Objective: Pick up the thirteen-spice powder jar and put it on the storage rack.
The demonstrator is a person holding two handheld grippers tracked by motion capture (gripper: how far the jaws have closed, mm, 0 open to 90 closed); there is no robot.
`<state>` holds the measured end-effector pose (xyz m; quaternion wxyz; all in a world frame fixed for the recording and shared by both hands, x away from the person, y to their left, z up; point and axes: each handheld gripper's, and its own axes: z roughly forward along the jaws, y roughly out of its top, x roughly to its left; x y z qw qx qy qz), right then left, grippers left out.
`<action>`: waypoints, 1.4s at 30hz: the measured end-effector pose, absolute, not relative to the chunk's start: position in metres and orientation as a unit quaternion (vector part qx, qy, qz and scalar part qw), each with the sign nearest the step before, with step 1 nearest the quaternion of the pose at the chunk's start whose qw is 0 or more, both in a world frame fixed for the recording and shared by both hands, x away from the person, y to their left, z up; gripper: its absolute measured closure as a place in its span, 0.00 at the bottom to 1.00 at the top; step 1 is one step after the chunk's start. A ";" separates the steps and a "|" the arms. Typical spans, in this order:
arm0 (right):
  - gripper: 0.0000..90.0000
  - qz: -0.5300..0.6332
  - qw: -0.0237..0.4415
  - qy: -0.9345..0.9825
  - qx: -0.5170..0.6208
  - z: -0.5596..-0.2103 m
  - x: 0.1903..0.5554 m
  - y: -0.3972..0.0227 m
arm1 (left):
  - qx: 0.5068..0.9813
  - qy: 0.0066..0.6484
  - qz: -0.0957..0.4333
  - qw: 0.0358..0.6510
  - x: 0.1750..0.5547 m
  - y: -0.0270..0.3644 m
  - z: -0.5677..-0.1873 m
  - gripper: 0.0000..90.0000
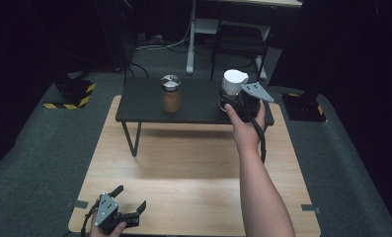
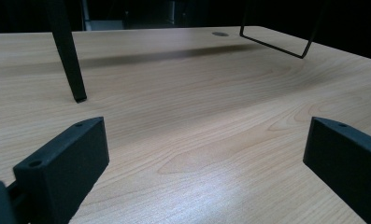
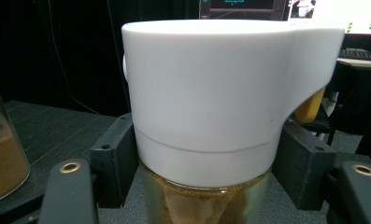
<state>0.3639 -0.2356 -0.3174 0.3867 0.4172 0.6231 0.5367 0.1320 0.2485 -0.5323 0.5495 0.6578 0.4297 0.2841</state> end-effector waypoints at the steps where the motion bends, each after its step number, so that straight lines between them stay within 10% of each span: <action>1: 0.34 0.537 0.387 0.623 0.417 -0.317 0.364 -0.236 | 0.658 0.429 0.284 0.550 0.132 0.248 -0.532 0.01; 25: 0.32 0.538 0.382 0.625 0.418 -0.315 0.365 -0.237 | 0.656 0.432 0.282 0.551 0.132 0.250 -0.533 0.01; 42: 0.00 0.540 0.366 0.625 0.429 -0.314 0.366 -0.237 | 0.657 0.431 0.282 0.551 0.132 0.251 -0.532 0.01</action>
